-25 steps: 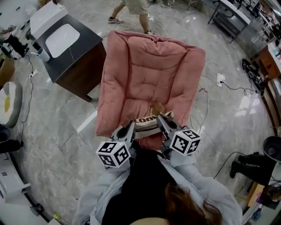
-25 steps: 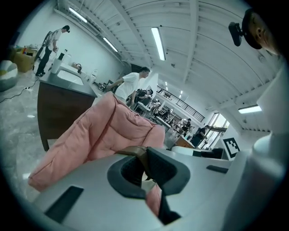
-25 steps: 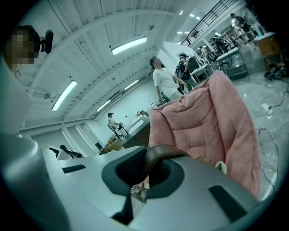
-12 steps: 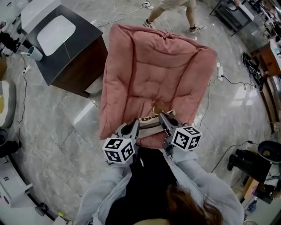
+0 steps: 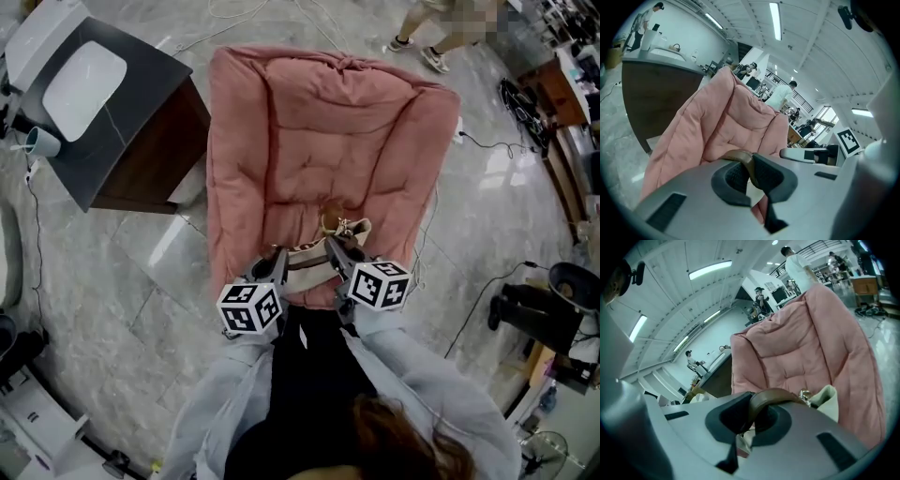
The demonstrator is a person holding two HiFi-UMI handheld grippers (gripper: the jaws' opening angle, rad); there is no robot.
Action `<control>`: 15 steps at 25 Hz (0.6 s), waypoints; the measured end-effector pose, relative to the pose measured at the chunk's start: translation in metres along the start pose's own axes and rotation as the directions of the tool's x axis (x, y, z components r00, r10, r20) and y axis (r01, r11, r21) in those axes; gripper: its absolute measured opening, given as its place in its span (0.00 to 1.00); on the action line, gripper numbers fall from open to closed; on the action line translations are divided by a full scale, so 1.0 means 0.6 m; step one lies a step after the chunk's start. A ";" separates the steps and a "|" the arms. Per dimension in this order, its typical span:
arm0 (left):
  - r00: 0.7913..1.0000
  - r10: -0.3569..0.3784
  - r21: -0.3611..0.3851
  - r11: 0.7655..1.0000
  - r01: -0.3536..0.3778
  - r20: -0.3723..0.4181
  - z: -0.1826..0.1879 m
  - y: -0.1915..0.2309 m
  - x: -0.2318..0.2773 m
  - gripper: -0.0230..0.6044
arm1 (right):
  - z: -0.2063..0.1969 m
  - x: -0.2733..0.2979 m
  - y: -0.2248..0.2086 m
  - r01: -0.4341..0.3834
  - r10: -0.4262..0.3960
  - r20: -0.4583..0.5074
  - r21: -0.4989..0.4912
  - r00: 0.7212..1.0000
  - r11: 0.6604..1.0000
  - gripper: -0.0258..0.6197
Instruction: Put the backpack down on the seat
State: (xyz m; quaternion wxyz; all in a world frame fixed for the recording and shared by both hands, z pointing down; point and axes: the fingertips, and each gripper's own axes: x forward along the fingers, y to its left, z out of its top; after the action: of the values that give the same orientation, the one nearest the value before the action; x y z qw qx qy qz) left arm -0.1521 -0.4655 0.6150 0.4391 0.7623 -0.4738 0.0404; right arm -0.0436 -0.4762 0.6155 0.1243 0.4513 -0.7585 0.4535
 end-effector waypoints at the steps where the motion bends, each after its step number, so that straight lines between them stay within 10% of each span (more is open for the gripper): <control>1: 1.000 -0.001 -0.006 1.000 0.001 -0.022 -0.006 0.008 0.006 0.07 | -0.005 0.006 -0.003 0.017 -0.017 -0.002 0.015 1.000 1.000 0.05; 15: 0.975 -0.078 -0.086 0.994 0.062 -0.208 -0.071 0.067 0.084 0.07 | -0.061 0.073 -0.083 0.135 -0.129 -0.040 0.242 0.991 0.961 0.05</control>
State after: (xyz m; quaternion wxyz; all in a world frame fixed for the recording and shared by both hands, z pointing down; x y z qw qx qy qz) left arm -0.1400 -0.4766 0.6908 0.5179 0.7520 -0.3985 0.0870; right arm -0.0363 -0.4812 0.6906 0.1069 0.5070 -0.6636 0.5396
